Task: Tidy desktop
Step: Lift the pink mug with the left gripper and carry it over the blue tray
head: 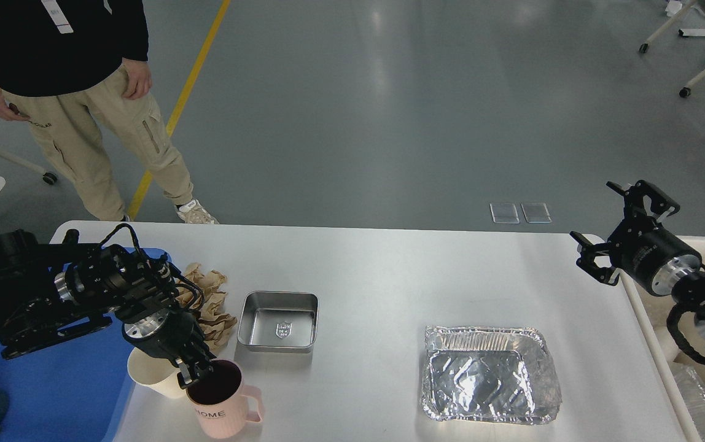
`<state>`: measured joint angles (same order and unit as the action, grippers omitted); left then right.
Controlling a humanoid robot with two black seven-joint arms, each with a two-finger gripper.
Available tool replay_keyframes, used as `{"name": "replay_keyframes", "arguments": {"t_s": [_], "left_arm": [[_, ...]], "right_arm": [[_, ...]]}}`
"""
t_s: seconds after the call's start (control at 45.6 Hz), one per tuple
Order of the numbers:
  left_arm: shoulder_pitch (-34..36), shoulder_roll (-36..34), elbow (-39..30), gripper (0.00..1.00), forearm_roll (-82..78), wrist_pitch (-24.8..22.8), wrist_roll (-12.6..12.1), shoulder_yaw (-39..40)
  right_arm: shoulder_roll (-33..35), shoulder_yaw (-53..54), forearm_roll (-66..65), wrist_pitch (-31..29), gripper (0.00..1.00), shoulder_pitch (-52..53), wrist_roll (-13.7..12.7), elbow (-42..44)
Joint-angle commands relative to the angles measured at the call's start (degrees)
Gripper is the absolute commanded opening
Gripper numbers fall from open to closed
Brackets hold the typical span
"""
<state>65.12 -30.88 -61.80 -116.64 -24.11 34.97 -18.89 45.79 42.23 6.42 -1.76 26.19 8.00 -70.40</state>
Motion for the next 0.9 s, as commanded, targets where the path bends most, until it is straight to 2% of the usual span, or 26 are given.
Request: {"name": "replay_keyframes", "arguments": {"t_s": [0.0,0.131,0.504,0.876], "left_arm": [[0.00,0.03,0.10,0.06,0.01,0.03,0.10,0.08],[-0.08,0.03,0.28,0.01,-0.08,0.03,0.80,0.08],[-0.17,0.29,0.37,0.01,0.80,0.03,1.16,2.10],[-1.93,3.10,0.28,0.02,8.26,-0.50,0.28,14.57]], "right_arm": [[0.00,0.22,0.00,0.00,1.00,0.00,0.00,0.00],[-0.09,0.31,0.00,0.00,1.00,0.09,0.00,0.00],[-0.17,0.22,0.00,0.09,1.00,0.09,0.00,0.00],[0.09,0.22,0.00,0.18,1.00,0.27,0.00,0.00]]}}
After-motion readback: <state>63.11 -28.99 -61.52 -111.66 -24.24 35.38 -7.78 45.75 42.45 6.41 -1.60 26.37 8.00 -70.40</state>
